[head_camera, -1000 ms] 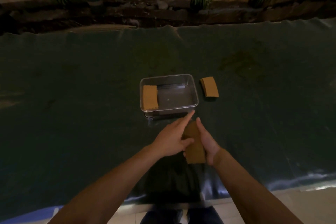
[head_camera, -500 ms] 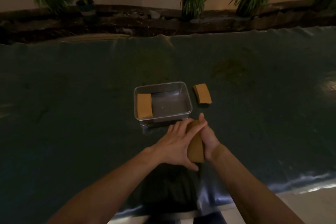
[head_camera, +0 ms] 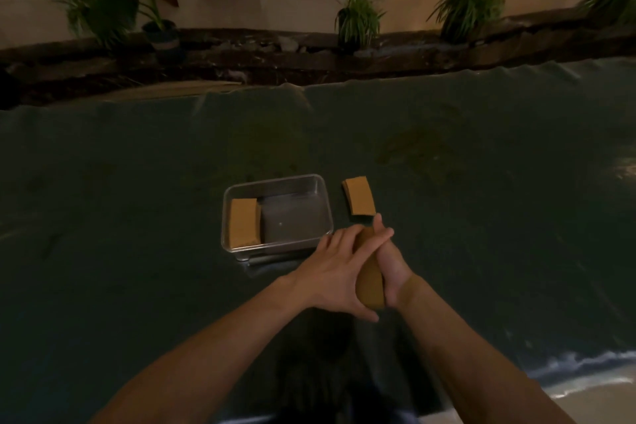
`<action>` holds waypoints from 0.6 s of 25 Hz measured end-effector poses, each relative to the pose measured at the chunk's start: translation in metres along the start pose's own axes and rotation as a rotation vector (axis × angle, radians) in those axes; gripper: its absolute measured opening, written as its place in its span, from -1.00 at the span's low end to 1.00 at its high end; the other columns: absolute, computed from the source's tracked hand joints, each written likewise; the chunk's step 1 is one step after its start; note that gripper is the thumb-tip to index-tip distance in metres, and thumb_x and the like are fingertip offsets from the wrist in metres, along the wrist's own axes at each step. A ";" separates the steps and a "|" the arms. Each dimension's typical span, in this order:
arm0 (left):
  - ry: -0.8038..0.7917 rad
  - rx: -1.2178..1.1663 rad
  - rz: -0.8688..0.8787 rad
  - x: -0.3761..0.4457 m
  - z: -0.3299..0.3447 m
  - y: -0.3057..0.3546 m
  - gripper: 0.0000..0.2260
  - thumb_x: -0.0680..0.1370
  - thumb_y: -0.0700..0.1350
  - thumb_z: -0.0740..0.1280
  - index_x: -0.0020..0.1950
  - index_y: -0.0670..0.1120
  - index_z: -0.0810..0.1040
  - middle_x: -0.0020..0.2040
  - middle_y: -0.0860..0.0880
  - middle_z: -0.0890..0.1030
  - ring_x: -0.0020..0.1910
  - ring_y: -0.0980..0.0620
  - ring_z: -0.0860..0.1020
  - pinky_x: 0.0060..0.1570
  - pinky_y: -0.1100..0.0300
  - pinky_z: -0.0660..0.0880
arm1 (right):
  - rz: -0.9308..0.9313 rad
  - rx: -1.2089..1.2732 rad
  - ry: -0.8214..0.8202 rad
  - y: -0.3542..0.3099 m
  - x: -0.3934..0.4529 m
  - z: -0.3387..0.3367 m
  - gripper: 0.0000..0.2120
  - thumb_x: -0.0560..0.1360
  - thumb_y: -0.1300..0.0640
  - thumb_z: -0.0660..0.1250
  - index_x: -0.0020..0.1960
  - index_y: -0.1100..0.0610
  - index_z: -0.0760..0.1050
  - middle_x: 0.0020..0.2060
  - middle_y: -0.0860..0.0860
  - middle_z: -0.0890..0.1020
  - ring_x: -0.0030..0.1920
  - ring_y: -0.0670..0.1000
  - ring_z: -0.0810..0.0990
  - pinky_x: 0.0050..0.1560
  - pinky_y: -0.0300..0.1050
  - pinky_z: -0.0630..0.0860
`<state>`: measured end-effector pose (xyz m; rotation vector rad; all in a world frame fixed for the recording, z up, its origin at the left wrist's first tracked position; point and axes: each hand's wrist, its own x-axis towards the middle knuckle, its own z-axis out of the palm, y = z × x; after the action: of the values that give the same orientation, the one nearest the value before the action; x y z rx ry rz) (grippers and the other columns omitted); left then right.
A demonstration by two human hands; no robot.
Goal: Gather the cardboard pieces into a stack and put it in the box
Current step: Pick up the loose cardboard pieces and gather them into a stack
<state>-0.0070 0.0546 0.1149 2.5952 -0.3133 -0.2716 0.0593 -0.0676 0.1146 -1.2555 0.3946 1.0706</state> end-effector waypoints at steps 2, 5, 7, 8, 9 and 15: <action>0.008 0.020 0.009 0.023 0.000 0.010 0.16 0.26 0.31 0.51 0.52 0.37 -0.33 0.55 -0.04 0.01 0.50 -0.17 0.09 0.43 -0.26 0.13 | 0.010 0.004 -0.020 -0.017 -0.002 -0.019 -0.23 0.39 -0.53 0.08 0.08 0.06 0.70 0.06 0.26 0.69 0.09 0.27 0.66 0.02 0.16 0.61; 0.039 0.059 0.008 0.060 0.002 0.030 0.16 0.24 0.33 0.50 0.52 0.36 -0.33 0.54 -0.03 0.03 0.48 -0.18 0.13 0.39 -0.25 0.20 | -0.003 -0.024 -0.015 -0.045 -0.001 -0.051 -0.23 0.40 -0.53 0.06 0.10 0.05 0.67 0.00 0.23 0.72 0.04 0.24 0.68 -0.07 0.10 0.61; 0.058 0.080 -0.006 0.083 0.003 0.042 0.15 0.25 0.33 0.49 0.53 0.35 -0.32 0.54 -0.04 0.03 0.48 -0.17 0.12 0.39 -0.26 0.19 | -0.012 -0.050 -0.032 -0.064 0.001 -0.070 -0.24 0.39 -0.54 0.06 0.08 0.05 0.69 -0.01 0.23 0.72 0.02 0.24 0.68 -0.06 0.11 0.62; 0.064 0.090 -0.011 0.094 0.002 0.046 0.15 0.26 0.31 0.49 0.53 0.34 -0.32 0.54 -0.05 0.03 0.48 -0.18 0.12 0.39 -0.26 0.18 | -0.002 -0.057 -0.045 -0.073 0.002 -0.078 -0.22 0.38 -0.54 0.07 0.11 0.05 0.67 0.04 0.25 0.70 0.08 0.27 0.66 0.05 0.17 0.59; 0.069 0.101 -0.019 0.104 0.001 0.050 0.14 0.27 0.31 0.49 0.54 0.34 -0.31 0.54 -0.07 0.03 0.48 -0.19 0.12 0.39 -0.26 0.18 | 0.014 -0.057 -0.055 -0.082 0.003 -0.086 -0.21 0.36 -0.55 0.09 0.16 0.05 0.65 0.09 0.26 0.68 0.14 0.28 0.62 0.16 0.22 0.54; 0.125 0.161 -0.121 0.146 -0.007 0.045 0.15 0.24 0.31 0.47 0.55 0.31 -0.31 0.52 -0.11 0.08 0.46 -0.21 0.13 0.36 -0.28 0.18 | -0.035 0.043 -0.222 -0.112 0.016 -0.110 -0.39 0.47 -0.44 0.11 0.20 -0.04 0.61 0.12 0.16 0.68 0.19 0.21 0.59 0.15 0.22 0.55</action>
<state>0.1264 -0.0197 0.1241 2.7801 -0.1386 -0.1300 0.1912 -0.1523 0.1308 -1.0888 0.2238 1.1519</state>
